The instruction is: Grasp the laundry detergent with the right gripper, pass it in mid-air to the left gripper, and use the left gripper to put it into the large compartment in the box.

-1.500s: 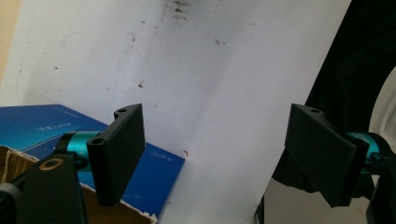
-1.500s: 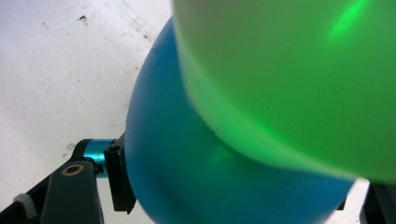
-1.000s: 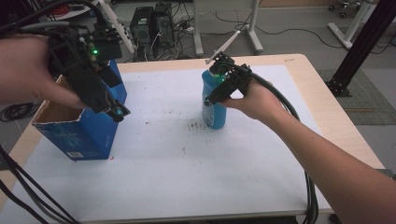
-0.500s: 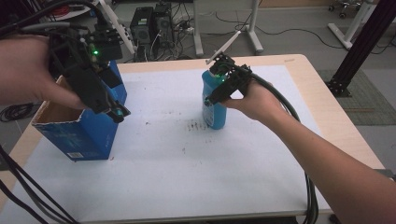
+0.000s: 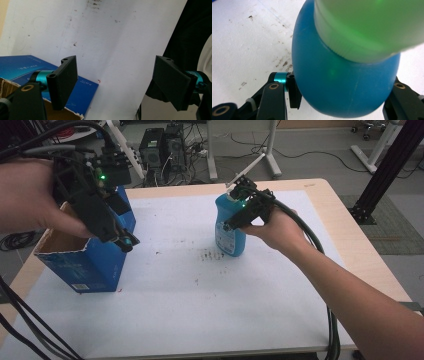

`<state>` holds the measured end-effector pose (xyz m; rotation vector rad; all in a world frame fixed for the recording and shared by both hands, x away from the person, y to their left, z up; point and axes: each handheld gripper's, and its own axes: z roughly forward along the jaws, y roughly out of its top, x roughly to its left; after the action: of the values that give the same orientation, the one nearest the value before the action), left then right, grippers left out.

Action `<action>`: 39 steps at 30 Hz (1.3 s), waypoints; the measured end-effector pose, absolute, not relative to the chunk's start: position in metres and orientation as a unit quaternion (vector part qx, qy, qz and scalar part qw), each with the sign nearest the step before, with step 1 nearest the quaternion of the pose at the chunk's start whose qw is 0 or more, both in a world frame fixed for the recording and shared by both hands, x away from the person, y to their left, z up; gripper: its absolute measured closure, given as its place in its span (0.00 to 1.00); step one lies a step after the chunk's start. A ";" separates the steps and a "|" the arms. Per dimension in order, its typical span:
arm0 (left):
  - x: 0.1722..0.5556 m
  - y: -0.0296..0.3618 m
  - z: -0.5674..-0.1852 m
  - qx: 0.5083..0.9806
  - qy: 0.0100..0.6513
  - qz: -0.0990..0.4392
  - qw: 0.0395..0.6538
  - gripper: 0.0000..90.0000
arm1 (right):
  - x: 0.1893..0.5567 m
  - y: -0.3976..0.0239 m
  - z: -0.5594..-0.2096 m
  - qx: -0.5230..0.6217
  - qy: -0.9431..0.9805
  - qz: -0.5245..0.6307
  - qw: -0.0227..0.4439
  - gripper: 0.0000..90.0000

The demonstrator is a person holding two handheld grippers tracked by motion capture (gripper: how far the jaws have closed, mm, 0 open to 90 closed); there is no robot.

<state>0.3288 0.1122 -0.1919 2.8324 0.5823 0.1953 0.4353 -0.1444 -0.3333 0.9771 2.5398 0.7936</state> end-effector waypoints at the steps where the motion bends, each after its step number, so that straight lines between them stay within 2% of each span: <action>1: 0.329 0.112 -0.192 0.970 0.200 0.068 0.123 0.23 | 0.434 -0.145 -0.334 0.337 0.887 0.276 0.154 0.50; 13: 0.331 0.113 -0.191 0.970 0.202 0.067 0.121 0.23 | 0.435 -0.150 -0.335 0.301 0.894 0.291 0.158 0.53; 17: 0.331 0.113 -0.191 0.970 0.201 0.066 0.121 0.23 | 0.435 -0.156 -0.332 0.290 0.895 0.306 0.146 0.53; 28: 0.336 0.108 -0.186 0.970 0.192 0.069 0.129 0.23 | 0.425 -0.169 -0.302 0.221 0.906 0.345 0.107 0.53; 39: 0.345 0.096 -0.162 0.973 0.153 0.080 0.151 0.23 | 0.415 -0.171 -0.259 0.132 0.915 0.375 0.068 0.53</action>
<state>0.3445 0.0959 -0.1616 2.7943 0.4383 0.2306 0.4149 -0.1705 -0.2586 0.3972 2.7567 1.1285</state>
